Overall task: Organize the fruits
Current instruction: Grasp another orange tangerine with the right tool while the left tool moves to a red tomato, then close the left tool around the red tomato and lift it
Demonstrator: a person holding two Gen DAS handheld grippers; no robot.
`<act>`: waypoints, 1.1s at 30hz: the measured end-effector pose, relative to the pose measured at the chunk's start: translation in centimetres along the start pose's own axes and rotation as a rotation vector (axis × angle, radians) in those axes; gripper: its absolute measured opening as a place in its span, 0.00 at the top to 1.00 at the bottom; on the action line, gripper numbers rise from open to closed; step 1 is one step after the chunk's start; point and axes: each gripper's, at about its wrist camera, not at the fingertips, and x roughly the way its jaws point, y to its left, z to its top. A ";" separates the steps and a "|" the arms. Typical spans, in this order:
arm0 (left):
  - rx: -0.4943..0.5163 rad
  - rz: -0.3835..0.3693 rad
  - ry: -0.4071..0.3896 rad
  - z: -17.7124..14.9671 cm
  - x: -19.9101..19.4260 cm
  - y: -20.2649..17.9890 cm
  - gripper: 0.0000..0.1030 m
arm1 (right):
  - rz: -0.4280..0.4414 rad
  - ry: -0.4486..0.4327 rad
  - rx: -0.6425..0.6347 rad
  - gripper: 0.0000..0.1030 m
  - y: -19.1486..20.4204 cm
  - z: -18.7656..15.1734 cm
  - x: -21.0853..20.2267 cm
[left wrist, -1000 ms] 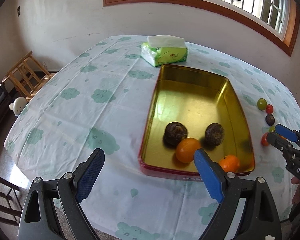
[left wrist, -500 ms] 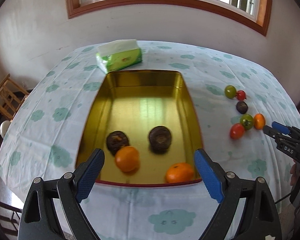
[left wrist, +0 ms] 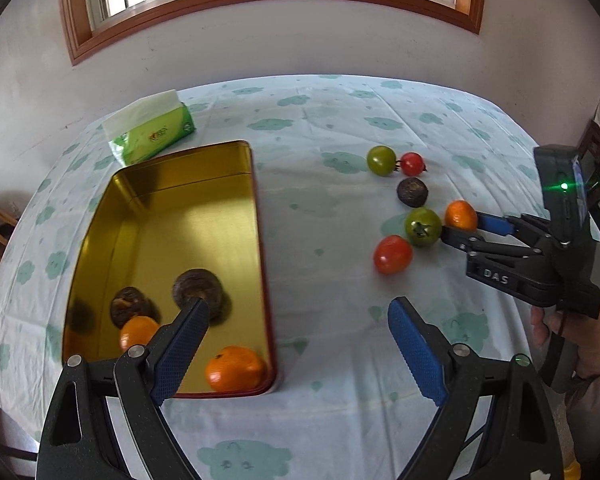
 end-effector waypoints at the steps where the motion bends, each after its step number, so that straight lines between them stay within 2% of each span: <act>1: 0.001 -0.005 0.001 0.1 0.1 -0.2 0.13 | -0.003 0.000 -0.002 0.50 0.0 0.1 0.1; 5: 0.015 -0.017 0.006 0.5 0.8 -1.3 0.13 | -0.010 -0.015 -0.008 0.59 0.0 0.2 0.3; 12: 0.037 -0.040 0.017 1.1 2.4 -2.9 0.14 | -0.012 -0.022 0.001 0.60 -0.4 0.2 0.2; 16: 0.050 -0.052 0.030 1.3 3.6 -3.8 0.14 | -0.051 -0.038 0.015 0.60 -1.6 -0.1 -0.5; 26: 0.045 -0.101 0.060 1.9 6.4 -4.7 0.32 | -0.120 -0.022 0.141 0.60 -7.2 -2.1 -1.9; 33: 0.032 -0.140 0.088 2.4 8.0 -5.0 0.45 | -0.129 -0.022 0.142 0.60 -7.6 -2.3 -2.0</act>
